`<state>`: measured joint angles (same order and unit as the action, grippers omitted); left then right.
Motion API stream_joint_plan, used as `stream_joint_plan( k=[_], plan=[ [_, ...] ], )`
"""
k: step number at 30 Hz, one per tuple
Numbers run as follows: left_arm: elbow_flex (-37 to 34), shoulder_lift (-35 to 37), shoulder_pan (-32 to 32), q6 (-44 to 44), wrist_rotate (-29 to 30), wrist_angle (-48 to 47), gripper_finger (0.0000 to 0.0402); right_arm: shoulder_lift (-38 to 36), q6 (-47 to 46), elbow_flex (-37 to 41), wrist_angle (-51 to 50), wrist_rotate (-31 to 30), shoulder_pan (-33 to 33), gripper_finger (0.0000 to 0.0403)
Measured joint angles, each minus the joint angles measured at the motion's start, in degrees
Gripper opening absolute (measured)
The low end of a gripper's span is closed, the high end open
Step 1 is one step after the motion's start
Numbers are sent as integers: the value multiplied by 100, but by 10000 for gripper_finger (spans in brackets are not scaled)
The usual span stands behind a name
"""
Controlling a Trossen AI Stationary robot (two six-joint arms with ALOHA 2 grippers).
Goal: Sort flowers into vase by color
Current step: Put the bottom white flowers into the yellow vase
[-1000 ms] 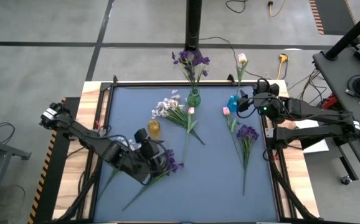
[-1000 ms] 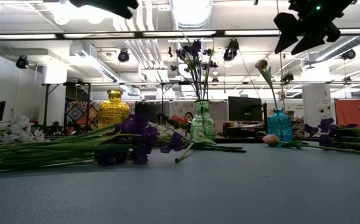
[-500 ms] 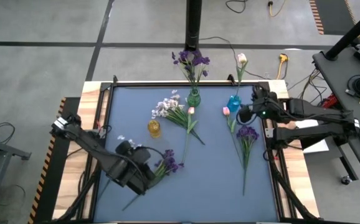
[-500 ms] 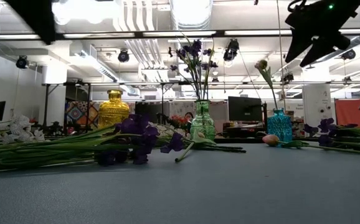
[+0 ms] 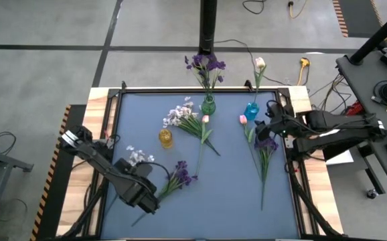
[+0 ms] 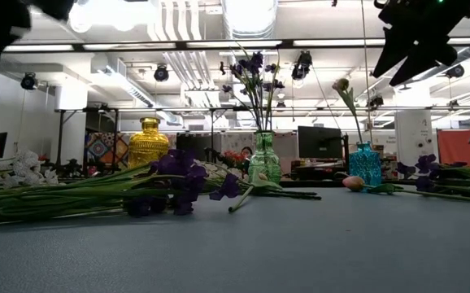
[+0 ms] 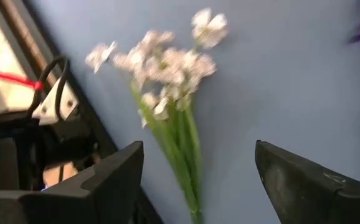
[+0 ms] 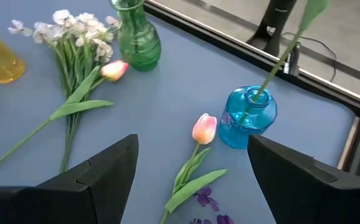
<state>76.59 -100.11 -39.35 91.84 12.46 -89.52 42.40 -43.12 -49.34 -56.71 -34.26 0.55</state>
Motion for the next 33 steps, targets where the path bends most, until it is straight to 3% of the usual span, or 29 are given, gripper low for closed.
stream_joint_plan(
  k=[21, 26, 33],
  plan=[
    [-2494, 247, -24, 388, -1101, 2425, 290, 656, 5, 7, 46, -89, 147, 291],
    [-2670, 288, -23, 493, -1161, 2637, 256, 724, 8, 7, 48, -131, 147, 295],
    [-2666, 348, -23, 680, -1172, 2590, 160, 723, 21, 7, 48, -136, 147, 289]
  ],
)
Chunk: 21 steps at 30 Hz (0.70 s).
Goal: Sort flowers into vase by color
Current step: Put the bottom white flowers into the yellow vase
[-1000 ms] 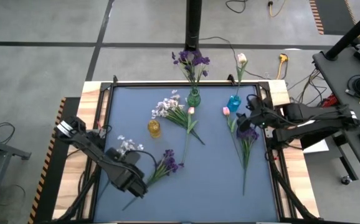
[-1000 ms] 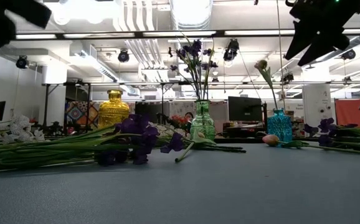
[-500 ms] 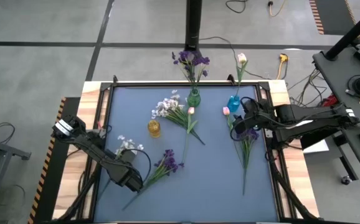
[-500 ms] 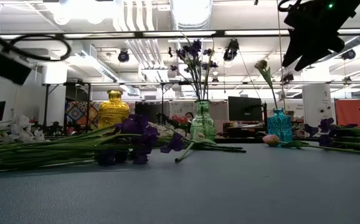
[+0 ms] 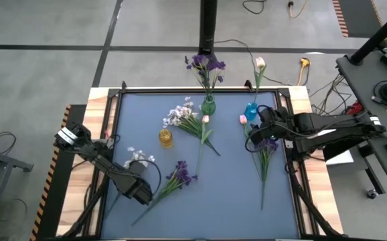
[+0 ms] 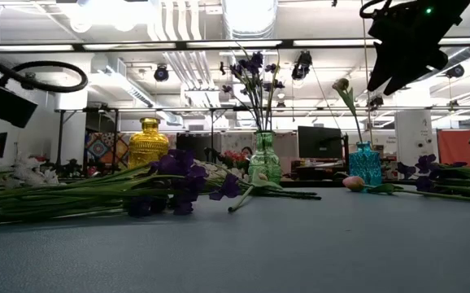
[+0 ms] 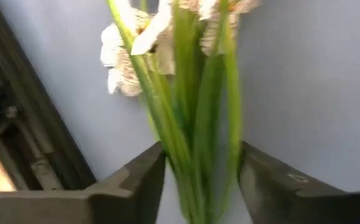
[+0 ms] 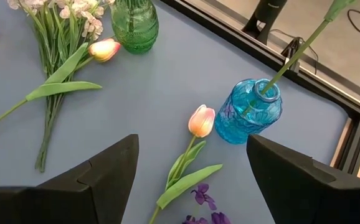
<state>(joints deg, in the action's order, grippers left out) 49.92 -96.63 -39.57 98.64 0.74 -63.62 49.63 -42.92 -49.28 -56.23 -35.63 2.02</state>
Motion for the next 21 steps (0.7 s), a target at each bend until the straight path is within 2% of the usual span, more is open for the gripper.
stream_joint_plan(
  k=[5, 10, 16, 21],
  plan=[
    [-14, 21, 0, 108, -12, -206, 88, 2, 4, 0, 0, -12, 0, 288],
    [-19, 43, 0, 112, -10, -316, 37, 0, 9, 0, -4, -12, 0, 288],
    [45, 159, -7, 110, -3, -514, 16, 2, 37, 0, -4, -12, 0, 288],
    [548, 235, -87, -8, 171, -1050, 18, 0, 47, 0, -7, -21, 0, 288]
  ],
)
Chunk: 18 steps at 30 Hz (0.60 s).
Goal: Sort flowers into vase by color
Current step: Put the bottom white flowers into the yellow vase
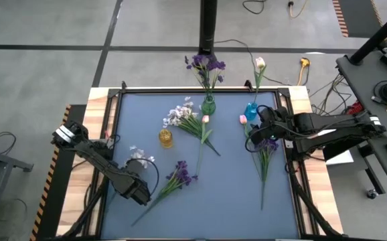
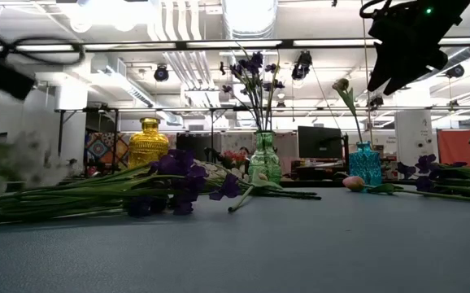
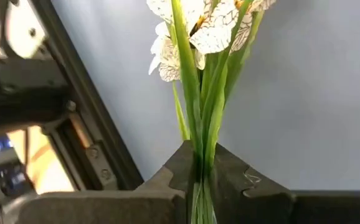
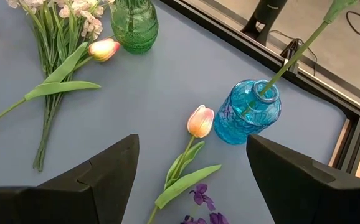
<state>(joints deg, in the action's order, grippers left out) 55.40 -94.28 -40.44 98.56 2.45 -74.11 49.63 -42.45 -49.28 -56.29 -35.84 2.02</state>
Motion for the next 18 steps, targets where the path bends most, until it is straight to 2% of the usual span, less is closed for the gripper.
stream_joint_plan(
  k=[4, 7, 9, 12, 18],
  plan=[
    [664, 55, -125, -11, 486, -669, 17, 0, 13, 0, -2, -17, 0, 288],
    [1287, 59, -258, -50, 1217, -1033, 17, 2, 48, 0, 0, -19, 0, 288],
    [1745, 59, -378, -210, 2003, -1152, 17, 2, 52, 0, 0, -19, 0, 288],
    [2442, 59, -573, -702, 3581, -1131, 17, 0, 56, 0, 1, -19, 0, 288],
    [3536, 62, -665, -2116, 6319, -1090, 17, 2, 75, 0, 31, -22, 0, 288]
  ],
)
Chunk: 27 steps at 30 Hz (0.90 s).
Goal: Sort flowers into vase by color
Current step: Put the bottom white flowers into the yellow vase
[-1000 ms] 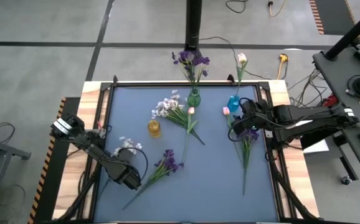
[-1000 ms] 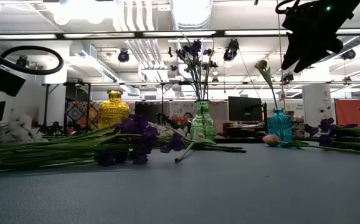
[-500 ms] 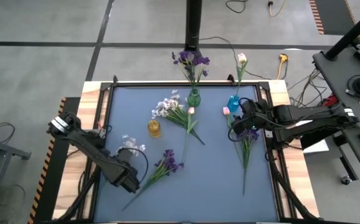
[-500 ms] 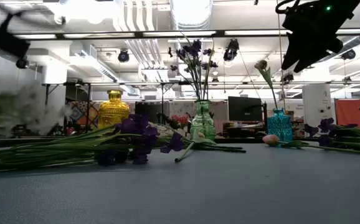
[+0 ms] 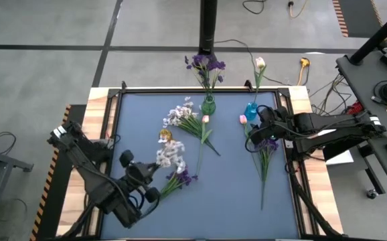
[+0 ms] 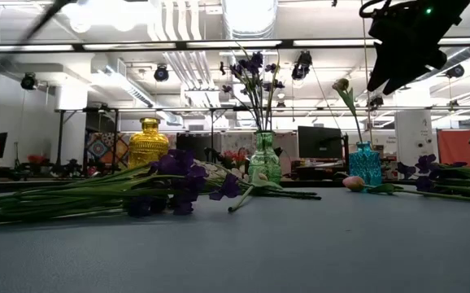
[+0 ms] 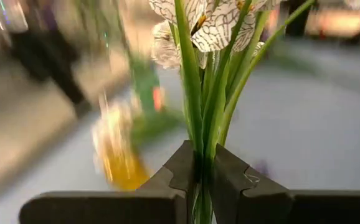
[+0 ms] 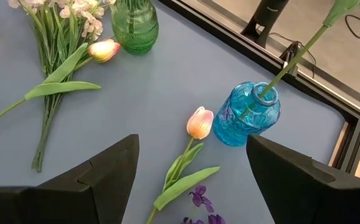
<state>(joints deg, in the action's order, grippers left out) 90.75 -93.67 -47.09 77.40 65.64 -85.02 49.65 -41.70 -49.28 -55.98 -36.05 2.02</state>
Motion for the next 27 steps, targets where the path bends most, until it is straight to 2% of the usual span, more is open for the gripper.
stream_joint_plan(
  k=[3, 6, 9, 12, 16, 21, 23, 27],
  plan=[
    [285, 2, 35, -677, 1175, 33, 17, 0, 75, 0, 118, -2, 0, 288],
    [398, 43, 96, -1055, 1949, -34, 17, 0, 189, 2, 257, -4, 0, 288],
    [398, 167, 252, -1088, 2324, -190, 16, 0, 225, 2, 317, -7, 0, 288],
    [394, 293, 534, -1138, 2333, -422, 13, 0, 279, 2, 434, -13, 0, 288],
    [392, 458, 1079, -1705, 1915, -485, 10, 2, 333, 2, 529, -13, 0, 288],
    [383, 495, 1810, -2765, 731, -19, 9, 1, 328, 2, 554, -13, 0, 288],
    [355, 456, 2019, -3581, 307, 582, 9, 2, 328, 2, 554, -11, 0, 288],
    [80, 395, 2192, -6066, -673, 2597, 9, 2, 326, 2, 557, -48, 0, 288]
  ],
)
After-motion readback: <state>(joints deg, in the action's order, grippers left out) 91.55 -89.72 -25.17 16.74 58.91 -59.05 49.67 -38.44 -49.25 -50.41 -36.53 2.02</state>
